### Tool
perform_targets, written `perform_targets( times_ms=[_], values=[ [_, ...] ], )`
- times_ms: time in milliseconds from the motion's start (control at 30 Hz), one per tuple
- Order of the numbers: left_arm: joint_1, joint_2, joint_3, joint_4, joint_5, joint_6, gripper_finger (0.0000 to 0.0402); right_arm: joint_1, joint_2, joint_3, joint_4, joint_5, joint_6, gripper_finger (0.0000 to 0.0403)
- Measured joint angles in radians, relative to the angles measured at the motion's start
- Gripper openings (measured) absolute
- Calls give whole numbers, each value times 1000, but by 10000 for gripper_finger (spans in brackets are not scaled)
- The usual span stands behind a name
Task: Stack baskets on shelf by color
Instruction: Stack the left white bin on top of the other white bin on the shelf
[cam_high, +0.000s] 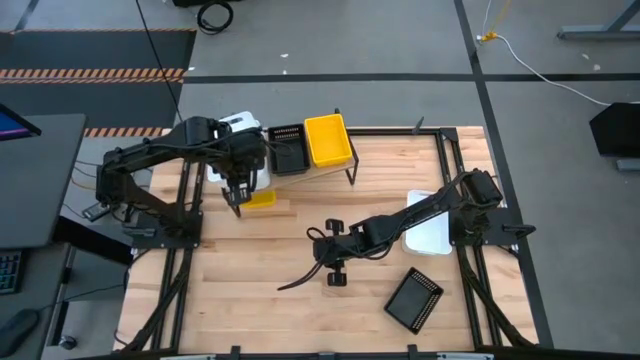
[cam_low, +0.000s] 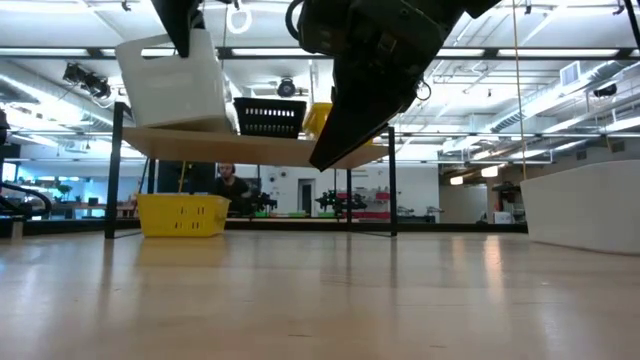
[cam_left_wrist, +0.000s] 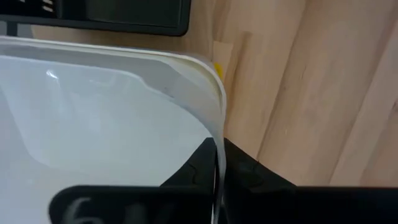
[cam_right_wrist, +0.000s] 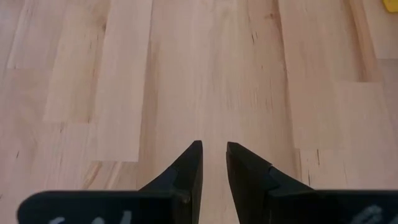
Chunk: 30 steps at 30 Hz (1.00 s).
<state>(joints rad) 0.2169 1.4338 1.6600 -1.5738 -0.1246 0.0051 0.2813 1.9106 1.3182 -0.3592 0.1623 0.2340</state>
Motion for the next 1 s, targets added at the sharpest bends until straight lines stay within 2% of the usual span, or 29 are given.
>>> perform_targets(
  times_ms=[233, 633, 1000],
  values=[
    [0, 0, 0, 2, -1, -19, 10, 0, 0, 0, 0, 0, 0, 78],
    [0, 0, 1, 1, -24, -27, 101, 0, 0, 0, -1, -1, 0, 78],
    [-1, 1, 2, 2, -24, -58, 116, 0, 0, 0, -3, -1, -2, 78]
  ],
)
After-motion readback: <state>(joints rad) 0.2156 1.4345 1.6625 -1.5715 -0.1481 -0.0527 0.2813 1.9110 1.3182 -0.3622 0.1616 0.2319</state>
